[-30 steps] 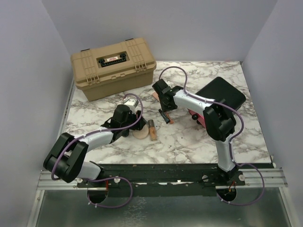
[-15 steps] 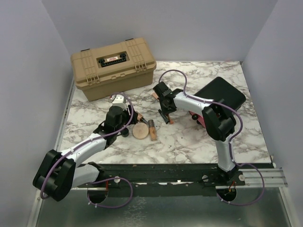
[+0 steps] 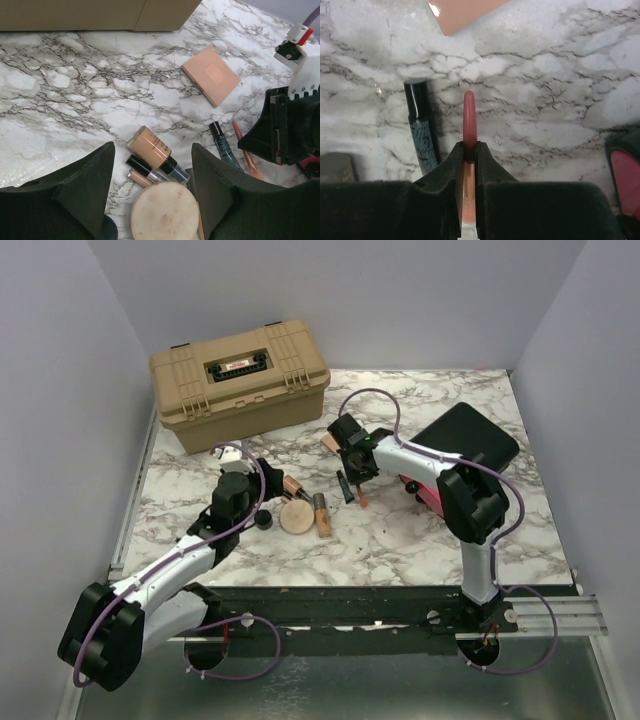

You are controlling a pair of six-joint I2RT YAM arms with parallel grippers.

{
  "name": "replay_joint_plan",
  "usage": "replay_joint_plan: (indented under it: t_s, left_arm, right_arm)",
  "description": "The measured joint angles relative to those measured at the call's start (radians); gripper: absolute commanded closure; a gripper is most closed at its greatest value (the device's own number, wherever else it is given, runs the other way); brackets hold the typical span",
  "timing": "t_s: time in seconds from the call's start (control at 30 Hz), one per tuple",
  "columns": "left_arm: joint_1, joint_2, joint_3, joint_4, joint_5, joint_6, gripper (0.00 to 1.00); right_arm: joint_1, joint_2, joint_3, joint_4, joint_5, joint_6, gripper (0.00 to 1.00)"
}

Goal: Organize the makeup
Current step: Pick up the makeup brush from the center of the board, then place the makeup brush in the drawer.

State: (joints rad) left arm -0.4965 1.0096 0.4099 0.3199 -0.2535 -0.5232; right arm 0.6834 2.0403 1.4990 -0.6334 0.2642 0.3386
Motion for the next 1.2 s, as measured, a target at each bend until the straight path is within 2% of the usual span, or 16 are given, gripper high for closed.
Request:
replay_joint_plan:
  t_s: [0.27,0.53,0.7,0.93,1.07,1.2]
  left_arm:
    - [0.004,-0.048,-0.025,0.024,0.004,-0.021,0.35]
    - [0.005,-0.047,-0.025,0.074,0.085,-0.024,0.35]
    - [0.005,-0.044,-0.025,0.117,0.152,-0.033,0.35]
    - [-0.006,0.033,0.003,0.253,0.391,-0.034,0.35]
    - [-0.061,0.108,0.044,0.301,0.454,-0.037,0.35]
    - [-0.161,0.194,0.110,0.331,0.466,-0.026,0.35]
  right_arm:
    - [-0.001,-0.211,-0.093,0.007,-0.120,-0.027,0.95]
    - [-0.001,-0.352,-0.094,0.011,-0.245,-0.034,0.95]
    - [-0.001,-0.474,-0.103,0.011,-0.263,-0.034,0.95]
    - [-0.001,-0.696,-0.171,0.045,-0.143,-0.034,0.95]
    - [-0.001,-0.830,-0.257,0.101,-0.040,-0.036,0.95]
    - [-0.003,-0.890,-0.300,0.130,0.051,-0.042,0.95]
